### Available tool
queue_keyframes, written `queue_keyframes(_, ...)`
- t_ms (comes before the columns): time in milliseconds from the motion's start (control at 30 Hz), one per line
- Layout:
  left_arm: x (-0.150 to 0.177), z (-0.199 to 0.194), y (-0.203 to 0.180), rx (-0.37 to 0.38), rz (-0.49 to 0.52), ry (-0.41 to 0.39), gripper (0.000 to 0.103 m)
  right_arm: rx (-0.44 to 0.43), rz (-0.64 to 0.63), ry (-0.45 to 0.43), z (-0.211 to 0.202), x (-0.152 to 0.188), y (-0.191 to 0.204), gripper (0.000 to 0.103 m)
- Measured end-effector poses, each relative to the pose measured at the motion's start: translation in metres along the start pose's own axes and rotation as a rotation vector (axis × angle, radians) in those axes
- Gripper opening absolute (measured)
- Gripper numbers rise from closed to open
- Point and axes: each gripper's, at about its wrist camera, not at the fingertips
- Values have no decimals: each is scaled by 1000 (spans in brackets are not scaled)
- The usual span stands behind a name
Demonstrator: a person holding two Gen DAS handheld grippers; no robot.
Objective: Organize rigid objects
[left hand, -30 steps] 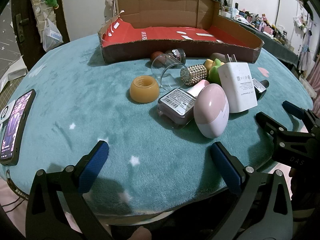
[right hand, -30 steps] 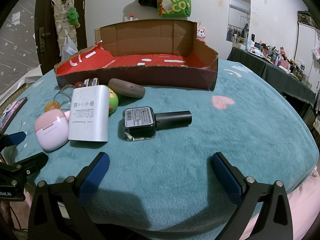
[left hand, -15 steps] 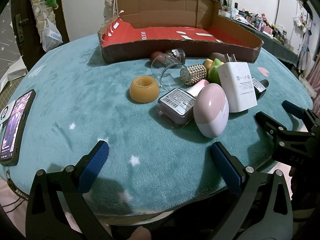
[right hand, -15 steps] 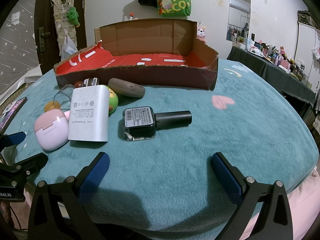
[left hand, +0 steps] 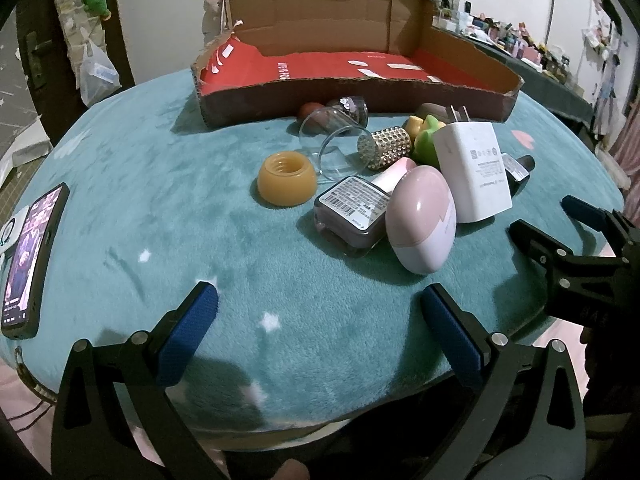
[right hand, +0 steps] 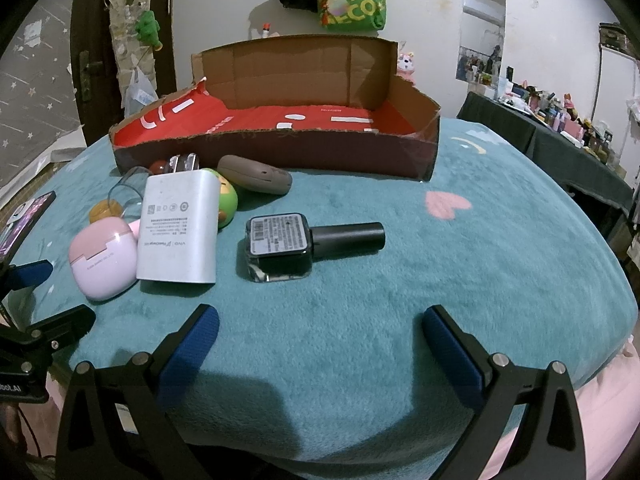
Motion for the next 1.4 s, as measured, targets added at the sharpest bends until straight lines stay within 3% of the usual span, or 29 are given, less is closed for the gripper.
queue_keyframes(133,-3,4,-1,3,20,-23,103,-6,-20,21,2,-8,-4,103)
queue_keyframes(233,-6,5,-1,13,32,-32,103,-24,-27,-22,2,-6,4,103)
queue_keyframes(433,-12,9,8,23,42,-32,103,4,-30,53,8,-13,-1,103)
queue_keyframes(600,-18,15,14,21,38,-24,102,25,-39,-4,11,-21,-5,103)
queue_keyframes(800,-28,19,9,15,71,-40,92,8,-32,-1,16,-27,-6,103)
queue_keyframes(967,-37,20,0,21,106,-54,70,-4,-36,12,19,-30,-7,103)
queue_keyframes(1033,-39,21,-4,24,119,-59,67,-11,-35,16,20,-32,-8,103)
queue_keyframes(1400,-40,22,-3,68,111,-50,63,-16,-48,12,20,-32,-4,98)
Point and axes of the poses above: each gripper's, at about its wrist camera, not at the fingertips, and z roughly the way its jaws point, y to its left, x to its underside, and after that the axes turned 10 degrees about z, right-handed
